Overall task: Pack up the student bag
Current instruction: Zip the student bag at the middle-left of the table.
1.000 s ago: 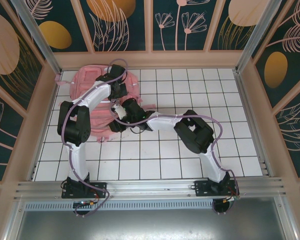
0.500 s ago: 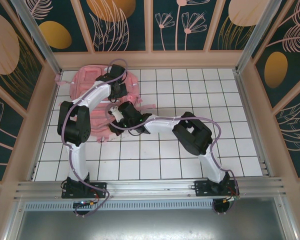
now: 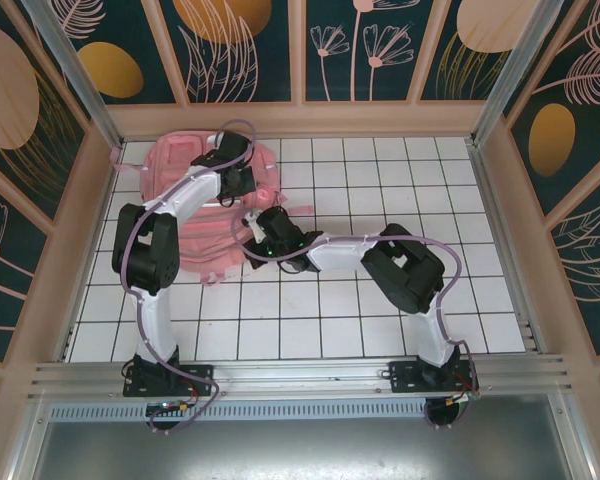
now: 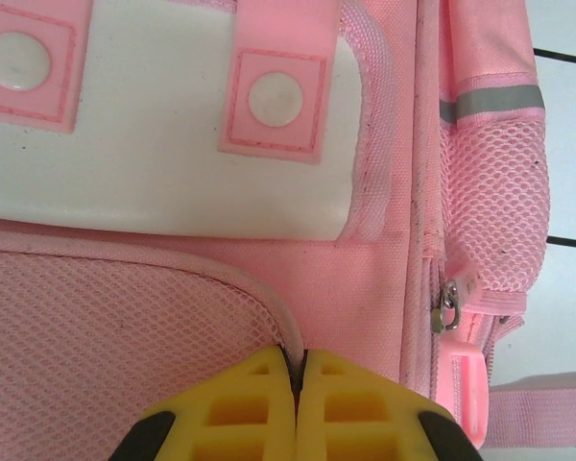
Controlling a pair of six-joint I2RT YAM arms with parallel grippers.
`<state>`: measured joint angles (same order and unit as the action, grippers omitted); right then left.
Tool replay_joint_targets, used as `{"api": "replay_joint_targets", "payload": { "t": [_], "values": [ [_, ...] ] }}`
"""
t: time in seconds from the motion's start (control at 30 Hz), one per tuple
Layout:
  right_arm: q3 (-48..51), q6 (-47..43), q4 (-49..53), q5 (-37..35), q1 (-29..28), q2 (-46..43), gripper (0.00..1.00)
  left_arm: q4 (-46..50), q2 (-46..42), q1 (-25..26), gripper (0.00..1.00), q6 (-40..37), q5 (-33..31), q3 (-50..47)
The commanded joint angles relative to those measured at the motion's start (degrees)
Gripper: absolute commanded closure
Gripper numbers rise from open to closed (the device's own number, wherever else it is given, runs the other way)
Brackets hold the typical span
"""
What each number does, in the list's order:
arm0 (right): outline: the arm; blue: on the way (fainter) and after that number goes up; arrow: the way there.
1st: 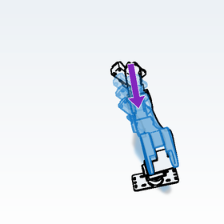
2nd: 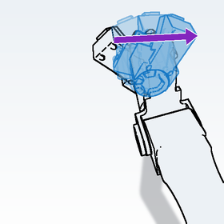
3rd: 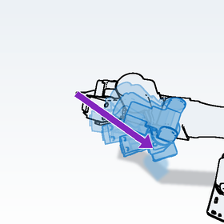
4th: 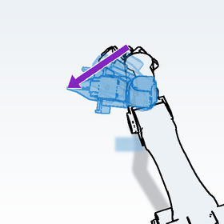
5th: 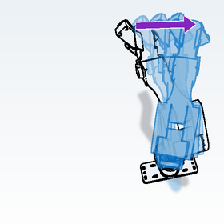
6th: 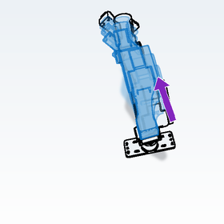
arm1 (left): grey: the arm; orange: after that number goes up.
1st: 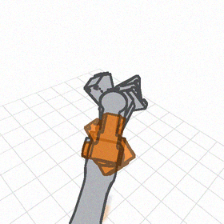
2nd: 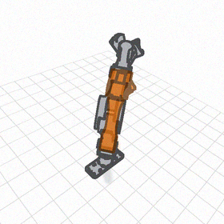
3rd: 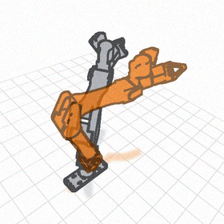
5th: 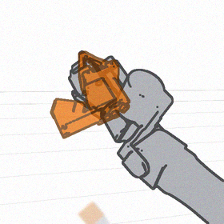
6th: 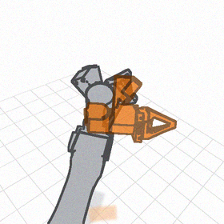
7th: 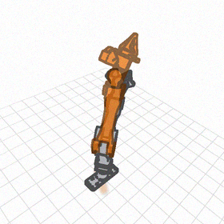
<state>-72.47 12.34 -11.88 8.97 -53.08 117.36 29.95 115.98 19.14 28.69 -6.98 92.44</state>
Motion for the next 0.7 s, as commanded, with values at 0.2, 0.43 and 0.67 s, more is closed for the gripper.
{"api": "replay_joint_targets", "payload": {
  "t": [0.2, 0.43, 0.67],
  "values": [
    [0.4, 1.7, 0.3, -2.9, 1.5, -2.2, 1.0, 7.1, -14.7, 0.2, 0.61, 6.9, -1.5, -6.3],
    [0.1, 2.5, -0.5, -1.7, 1.2, -2.4, 1.0, 5.0, -30.3, 0.3, 0.6, 22.8, 4.4, -25.7],
    [-0.2, 2.6, -1.1, -1.4, 0.3, -2.5, 1.0, -14.4, -43.8, 0.2, 0.49, 51.3, 15.8, -49.0]
  ]
}}
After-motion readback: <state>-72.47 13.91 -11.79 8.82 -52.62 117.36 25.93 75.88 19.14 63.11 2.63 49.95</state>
